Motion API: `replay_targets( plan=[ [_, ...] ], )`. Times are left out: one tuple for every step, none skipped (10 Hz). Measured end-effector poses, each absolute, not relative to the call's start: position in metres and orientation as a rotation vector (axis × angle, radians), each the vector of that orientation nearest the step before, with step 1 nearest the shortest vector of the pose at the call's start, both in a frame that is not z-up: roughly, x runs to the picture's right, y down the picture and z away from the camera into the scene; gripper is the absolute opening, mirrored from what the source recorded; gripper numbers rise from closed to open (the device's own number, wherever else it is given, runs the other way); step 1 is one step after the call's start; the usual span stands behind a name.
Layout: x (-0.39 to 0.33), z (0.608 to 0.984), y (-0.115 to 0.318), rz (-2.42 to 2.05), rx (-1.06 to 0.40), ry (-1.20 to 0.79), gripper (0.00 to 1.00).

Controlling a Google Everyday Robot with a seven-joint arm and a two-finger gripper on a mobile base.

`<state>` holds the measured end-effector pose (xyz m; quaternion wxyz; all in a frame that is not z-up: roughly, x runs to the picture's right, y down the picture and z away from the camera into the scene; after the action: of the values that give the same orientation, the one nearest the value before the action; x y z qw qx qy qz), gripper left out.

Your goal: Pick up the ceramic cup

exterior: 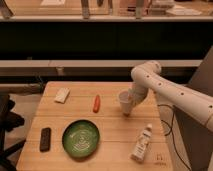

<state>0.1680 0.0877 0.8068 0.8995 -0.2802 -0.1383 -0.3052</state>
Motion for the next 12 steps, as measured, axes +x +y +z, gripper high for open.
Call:
replay_targets(
  plan=[
    [0.168, 0.807, 0.087, -0.634, -0.58, -0.287, 0.0],
    [0.168, 0.807, 0.087, -0.635, -0.582, -0.286, 0.0],
    [0.167, 0.805, 0.085, -0.637, -0.583, -0.286, 0.0],
    [0.166, 0.803, 0.082, -0.637, -0.585, -0.286, 0.0],
    [0.166, 0.801, 0.081, -0.639, -0.586, -0.286, 0.0],
    [0.165, 0.8, 0.079, -0.642, -0.588, -0.286, 0.0],
    [0.164, 0.8, 0.079, -0.645, -0.588, -0.286, 0.0],
    [0.164, 0.799, 0.078, -0.648, -0.589, -0.286, 0.0],
    [0.164, 0.799, 0.077, -0.65, -0.591, -0.285, 0.0],
    [0.163, 0.799, 0.076, -0.651, -0.591, -0.286, 0.0],
    [0.163, 0.798, 0.075, -0.653, -0.592, -0.285, 0.0],
    [0.162, 0.797, 0.074, -0.655, -0.593, -0.285, 0.0]
  ],
)
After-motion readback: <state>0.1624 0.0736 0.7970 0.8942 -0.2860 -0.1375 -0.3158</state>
